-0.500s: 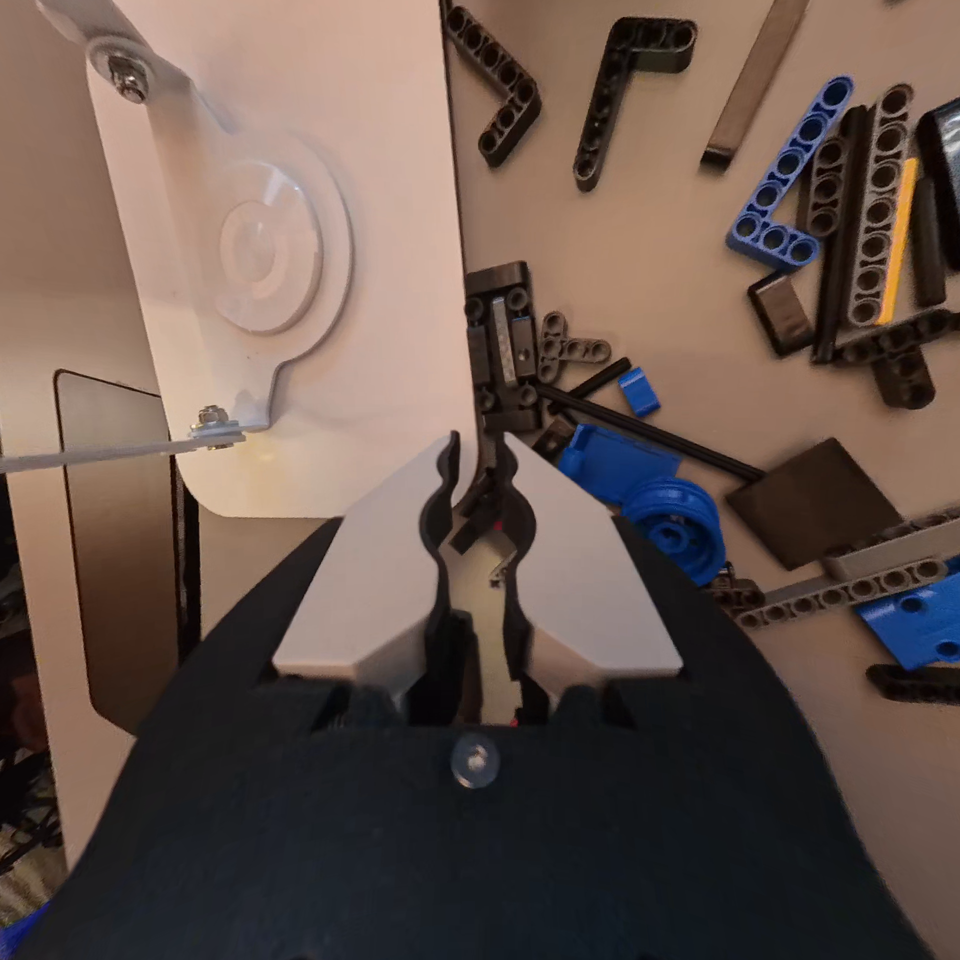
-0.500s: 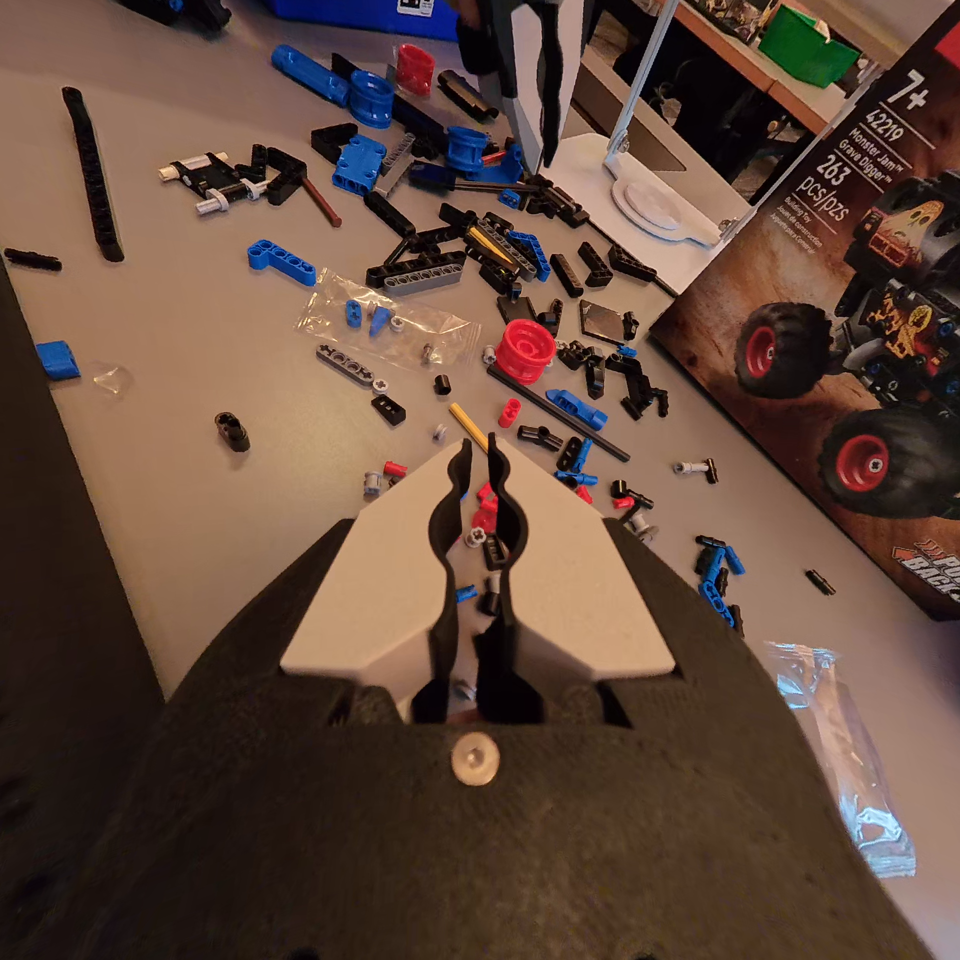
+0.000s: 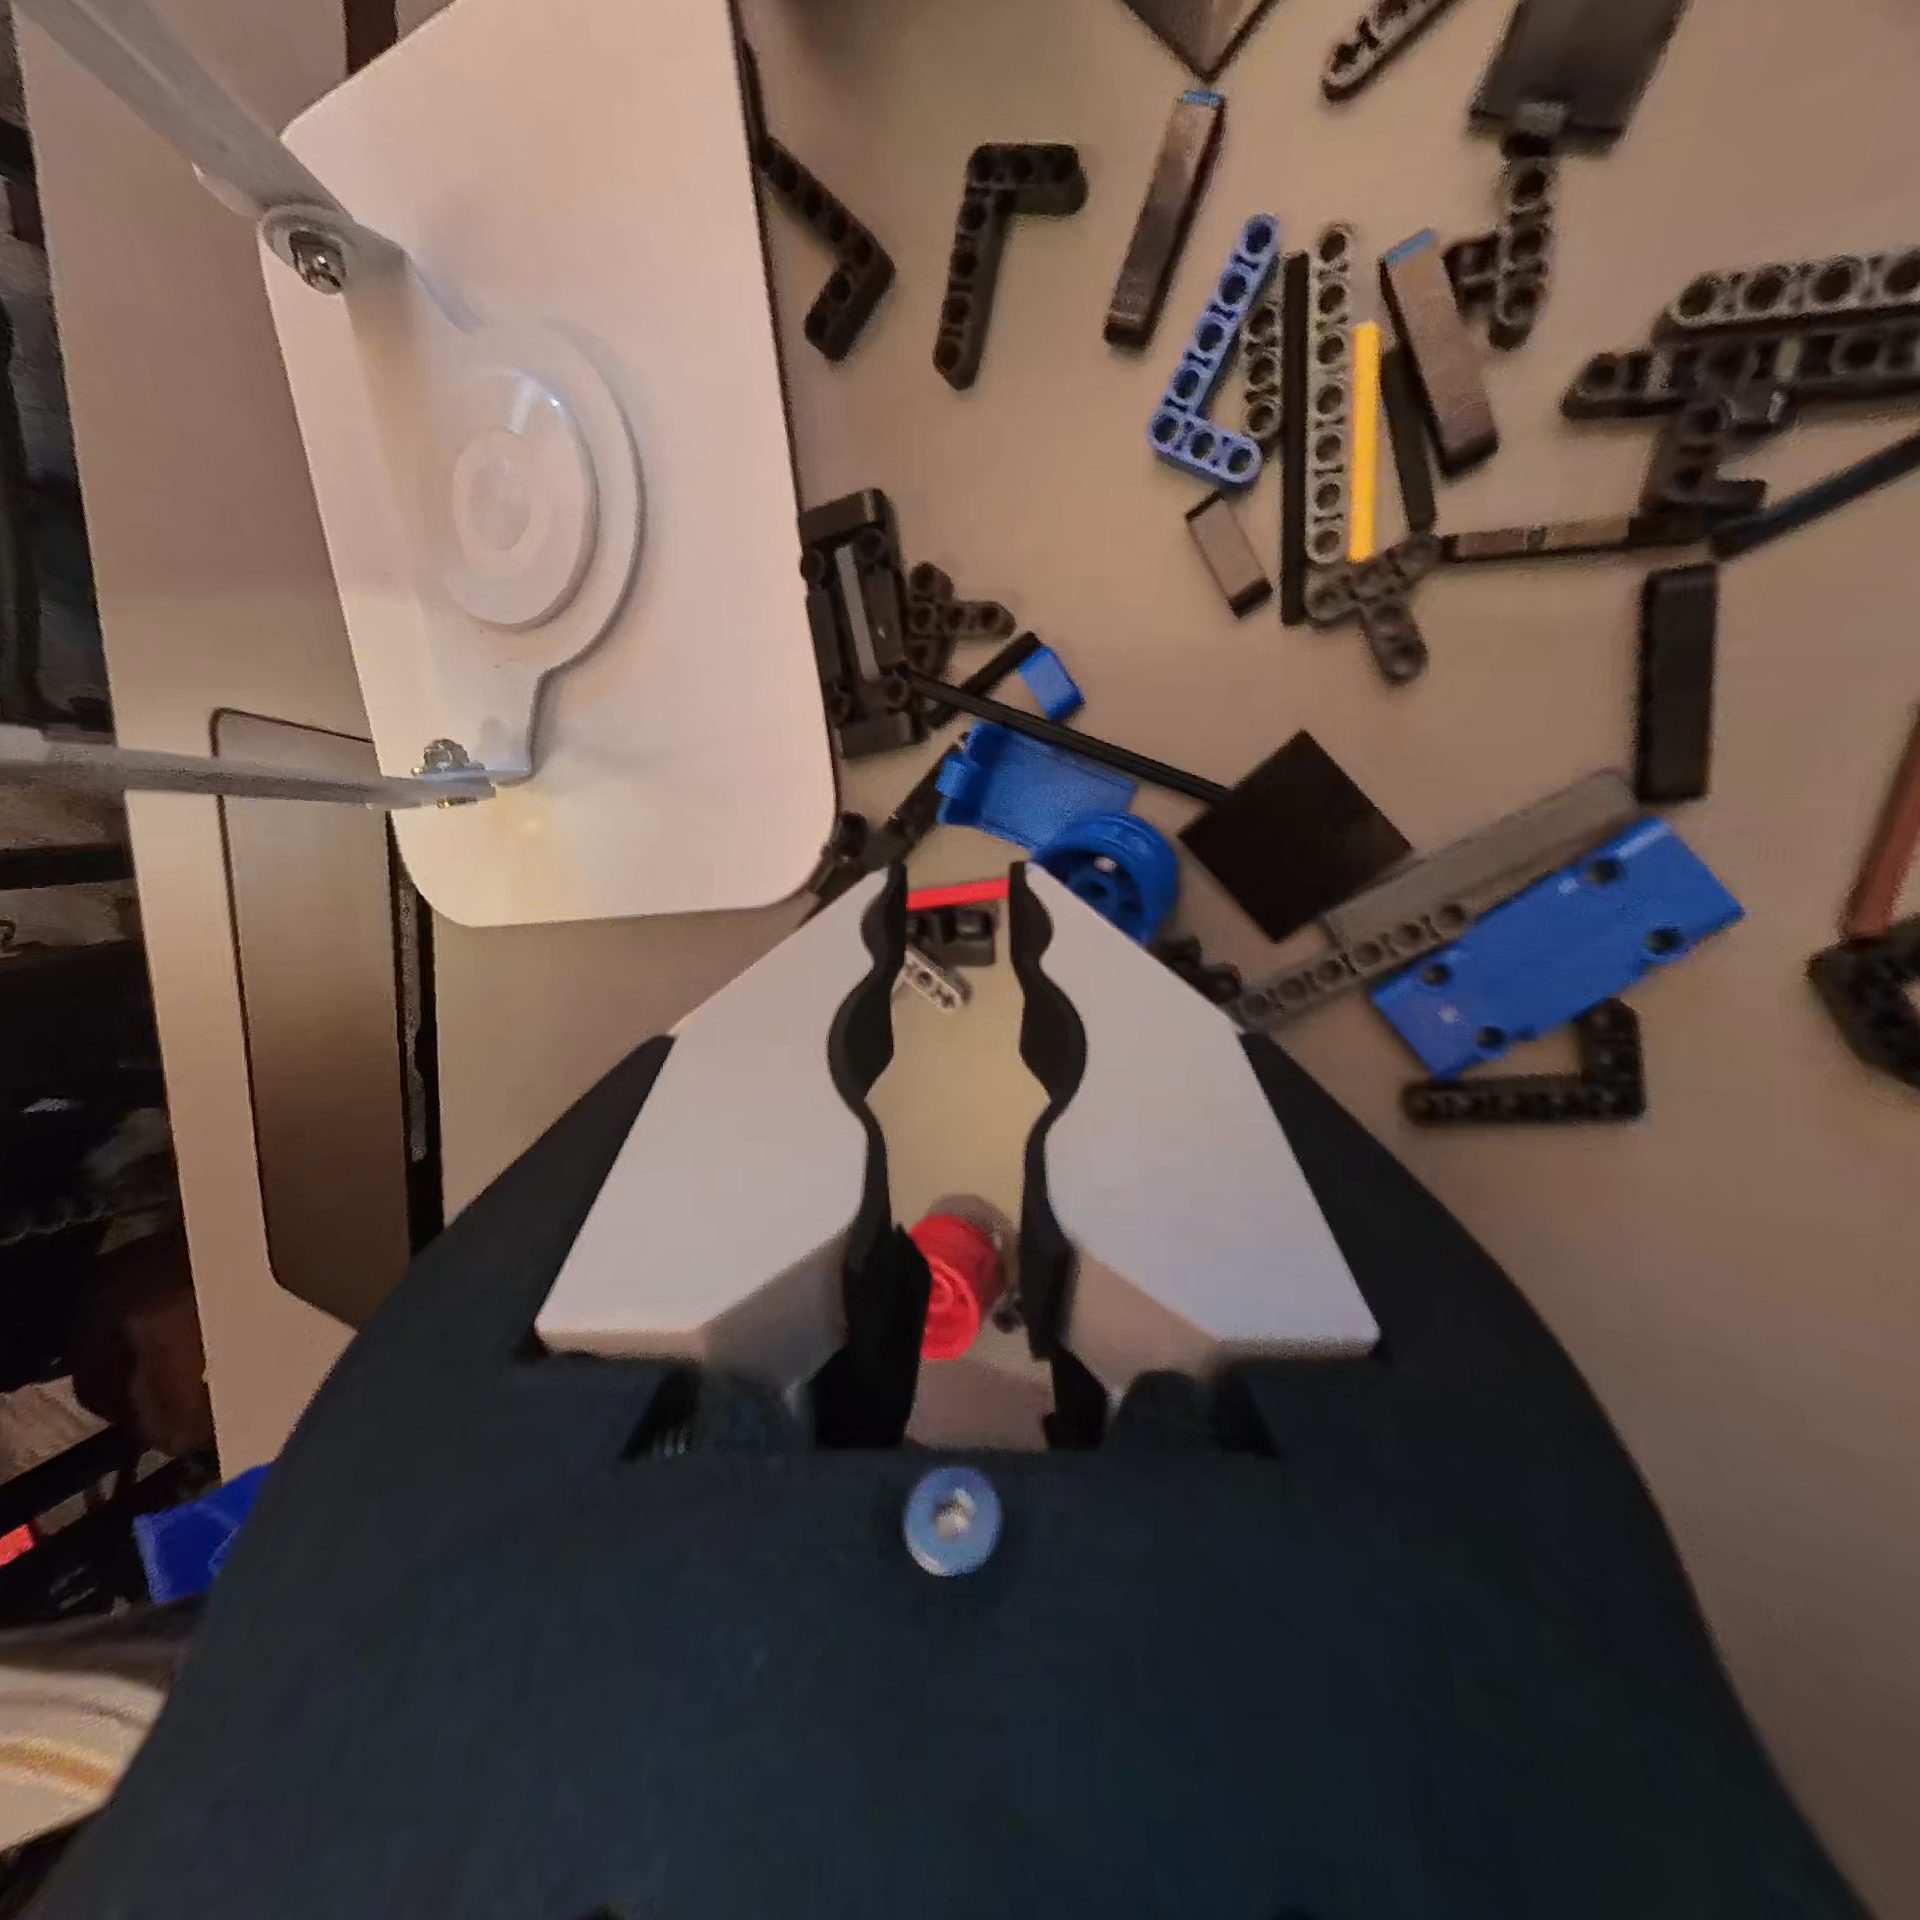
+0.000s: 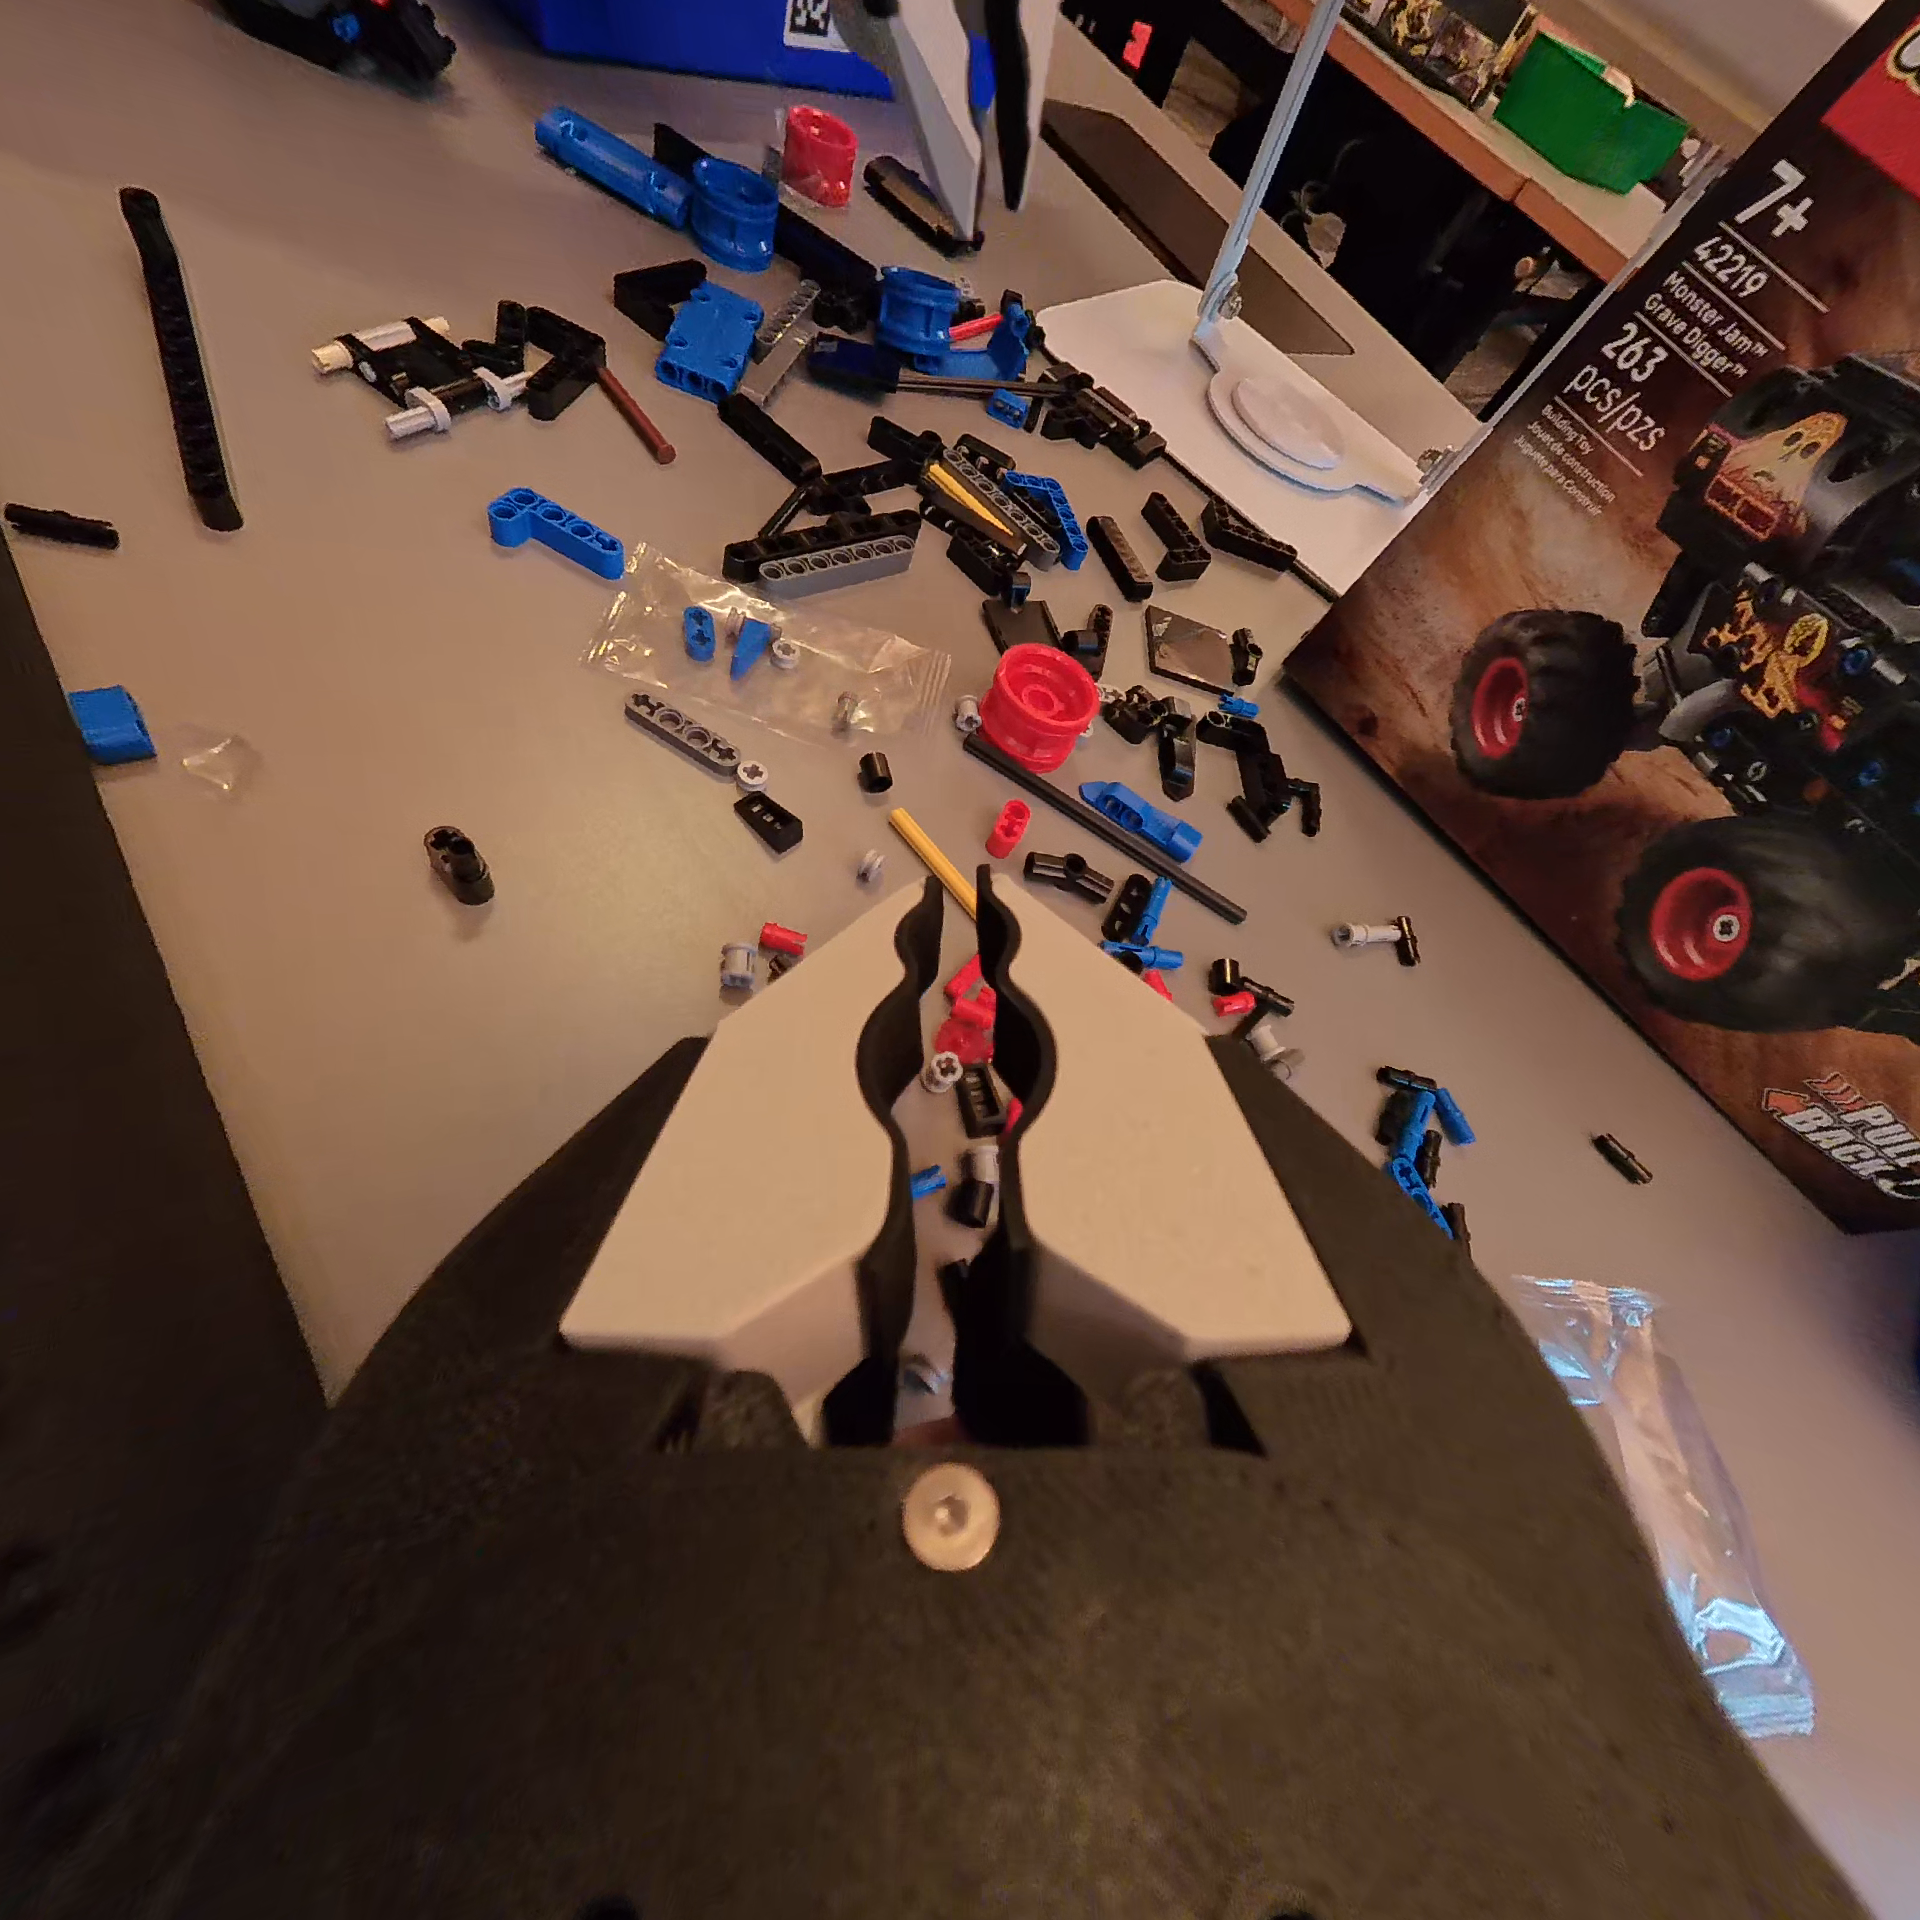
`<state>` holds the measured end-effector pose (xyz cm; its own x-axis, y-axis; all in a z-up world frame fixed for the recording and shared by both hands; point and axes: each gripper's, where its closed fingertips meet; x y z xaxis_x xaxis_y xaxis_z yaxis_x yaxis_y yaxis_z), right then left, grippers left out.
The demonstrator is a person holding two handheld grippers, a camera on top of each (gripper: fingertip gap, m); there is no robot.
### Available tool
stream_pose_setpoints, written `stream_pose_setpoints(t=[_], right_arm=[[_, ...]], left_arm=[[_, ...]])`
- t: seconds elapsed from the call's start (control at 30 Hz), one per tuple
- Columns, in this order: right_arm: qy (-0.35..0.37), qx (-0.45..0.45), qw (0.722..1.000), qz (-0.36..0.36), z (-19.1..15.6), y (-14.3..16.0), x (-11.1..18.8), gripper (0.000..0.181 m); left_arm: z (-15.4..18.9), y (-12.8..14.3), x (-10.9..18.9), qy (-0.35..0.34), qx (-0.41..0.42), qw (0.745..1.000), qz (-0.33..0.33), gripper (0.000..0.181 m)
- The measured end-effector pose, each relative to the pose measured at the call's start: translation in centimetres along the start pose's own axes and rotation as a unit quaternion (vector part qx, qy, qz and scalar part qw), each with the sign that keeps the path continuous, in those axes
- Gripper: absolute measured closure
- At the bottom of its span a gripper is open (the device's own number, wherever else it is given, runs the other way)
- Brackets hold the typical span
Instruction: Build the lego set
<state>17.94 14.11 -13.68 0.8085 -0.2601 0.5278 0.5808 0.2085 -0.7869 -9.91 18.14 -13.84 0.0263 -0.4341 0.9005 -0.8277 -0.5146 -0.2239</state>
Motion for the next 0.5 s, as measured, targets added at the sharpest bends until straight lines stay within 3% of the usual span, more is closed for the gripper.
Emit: stream_pose_setpoints(t=[0.27,0.5], right_arm=[[0.006,0.001,1.0,-0.011,0.2,0.4,-0.3,0.176],[0.008,0.0,1.0,-0.023,0.3,0.9,-0.6,0.176]], left_arm=[[1.6,2.7,0.6,-0.002,-0.025,0.999,-0.045,0.164],[0.8,2.7,0.8,-0.014,-0.021,0.999,-0.038,0.163]])
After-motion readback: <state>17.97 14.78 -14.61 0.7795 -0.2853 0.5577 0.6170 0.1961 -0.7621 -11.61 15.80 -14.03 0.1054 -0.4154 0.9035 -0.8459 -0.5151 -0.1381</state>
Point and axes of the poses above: each gripper's, where its closed fingertips meet, x back along the fingers, y out of its underside, z = x × y across the jaws, and after that the axes turned 6 degrees about -z, right-handed
